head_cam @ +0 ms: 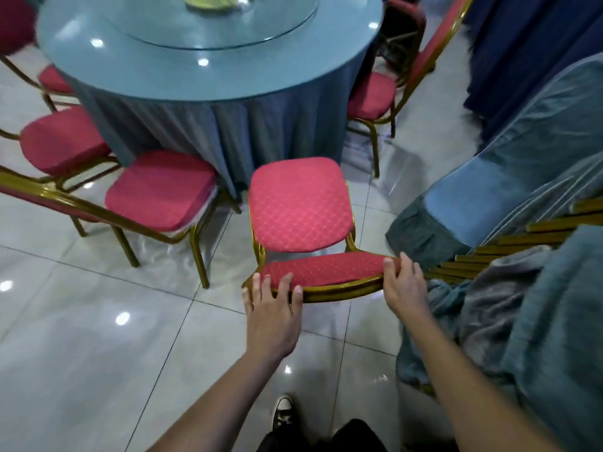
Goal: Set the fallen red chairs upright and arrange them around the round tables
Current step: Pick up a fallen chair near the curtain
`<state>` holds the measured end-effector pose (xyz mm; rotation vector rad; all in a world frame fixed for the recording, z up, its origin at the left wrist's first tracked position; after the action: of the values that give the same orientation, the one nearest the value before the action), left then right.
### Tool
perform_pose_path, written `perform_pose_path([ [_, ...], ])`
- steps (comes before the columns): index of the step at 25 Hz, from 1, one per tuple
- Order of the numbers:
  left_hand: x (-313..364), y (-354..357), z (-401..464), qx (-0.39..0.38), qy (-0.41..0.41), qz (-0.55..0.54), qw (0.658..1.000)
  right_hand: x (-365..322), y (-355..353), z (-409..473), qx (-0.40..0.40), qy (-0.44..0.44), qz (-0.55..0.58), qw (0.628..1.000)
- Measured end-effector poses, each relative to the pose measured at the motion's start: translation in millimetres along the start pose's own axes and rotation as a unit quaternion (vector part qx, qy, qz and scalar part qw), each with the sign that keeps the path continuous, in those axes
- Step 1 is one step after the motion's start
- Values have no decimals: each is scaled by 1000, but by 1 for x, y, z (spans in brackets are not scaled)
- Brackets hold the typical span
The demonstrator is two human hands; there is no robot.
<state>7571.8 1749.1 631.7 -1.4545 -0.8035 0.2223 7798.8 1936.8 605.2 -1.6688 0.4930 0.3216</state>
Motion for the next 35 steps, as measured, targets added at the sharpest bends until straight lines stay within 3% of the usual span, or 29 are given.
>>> perform_pose_path([
  [4,13,-15,29,44,40,-9,998,-22,5,9,-32,-39,88,995],
  [13,34,-59,189,144,-57,-19,988,-144,29,152,-101,-94,72,988],
  [18,44,-50,237,147,-118,-44,981,-180,42,211,-122,-124,70,982],
  [27,77,-38,346,96,-156,-65,981,-247,49,326,-174,-150,65,971],
  [31,85,-49,382,86,-183,-29,979,-271,51,360,-183,-181,45,965],
  [35,134,-63,420,106,-106,-35,988,-270,36,389,-151,-213,33,965],
])
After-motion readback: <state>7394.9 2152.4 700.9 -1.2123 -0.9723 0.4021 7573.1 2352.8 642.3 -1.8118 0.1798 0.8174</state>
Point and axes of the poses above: each hand's wrist, its own z-axis towards the middle knuckle, its own y-axis out of the palm, x = y × z, the point moved 9 cm from there along z, towards the middle knuckle, and after that the axes turned 14 degrees about x, right-handed, at the moved point
